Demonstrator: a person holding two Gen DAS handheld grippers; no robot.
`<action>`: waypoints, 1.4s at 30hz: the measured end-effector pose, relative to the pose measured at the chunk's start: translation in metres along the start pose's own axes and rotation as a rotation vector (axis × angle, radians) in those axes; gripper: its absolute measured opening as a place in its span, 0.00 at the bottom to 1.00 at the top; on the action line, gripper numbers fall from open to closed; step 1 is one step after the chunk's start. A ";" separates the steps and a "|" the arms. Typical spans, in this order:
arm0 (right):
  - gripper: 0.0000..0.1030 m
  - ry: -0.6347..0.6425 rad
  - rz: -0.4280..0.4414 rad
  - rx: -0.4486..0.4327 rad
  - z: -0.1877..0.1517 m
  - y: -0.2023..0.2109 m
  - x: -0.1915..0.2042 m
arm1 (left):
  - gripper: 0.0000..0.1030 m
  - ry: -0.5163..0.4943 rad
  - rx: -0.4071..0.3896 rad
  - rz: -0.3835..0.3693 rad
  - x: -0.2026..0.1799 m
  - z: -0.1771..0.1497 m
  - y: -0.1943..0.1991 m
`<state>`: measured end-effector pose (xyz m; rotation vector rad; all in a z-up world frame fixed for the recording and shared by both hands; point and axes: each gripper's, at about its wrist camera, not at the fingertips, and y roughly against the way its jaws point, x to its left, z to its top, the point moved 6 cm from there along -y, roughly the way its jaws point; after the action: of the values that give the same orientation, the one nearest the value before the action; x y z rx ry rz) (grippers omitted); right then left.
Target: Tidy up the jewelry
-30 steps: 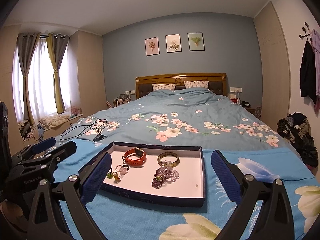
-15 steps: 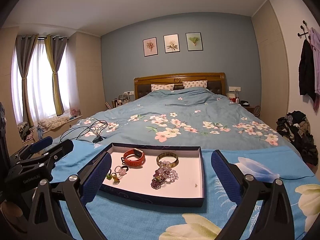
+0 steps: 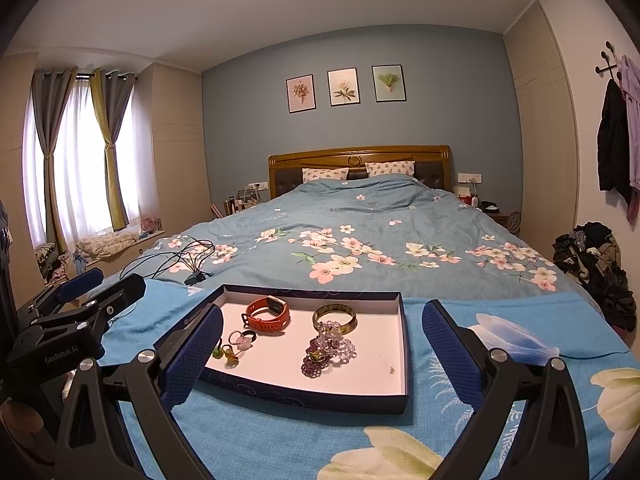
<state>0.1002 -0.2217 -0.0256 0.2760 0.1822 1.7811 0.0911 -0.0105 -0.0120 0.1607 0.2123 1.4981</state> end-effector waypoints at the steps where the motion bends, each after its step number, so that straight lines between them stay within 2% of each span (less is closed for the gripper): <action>1: 0.93 -0.002 -0.001 0.000 0.000 0.000 0.000 | 0.95 -0.002 0.000 0.001 0.000 0.000 0.000; 42: 0.93 -0.010 0.001 0.001 0.000 -0.001 0.000 | 0.95 -0.001 0.006 0.004 0.000 -0.002 -0.002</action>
<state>0.1011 -0.2214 -0.0259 0.2853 0.1760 1.7807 0.0926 -0.0102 -0.0144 0.1670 0.2154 1.5014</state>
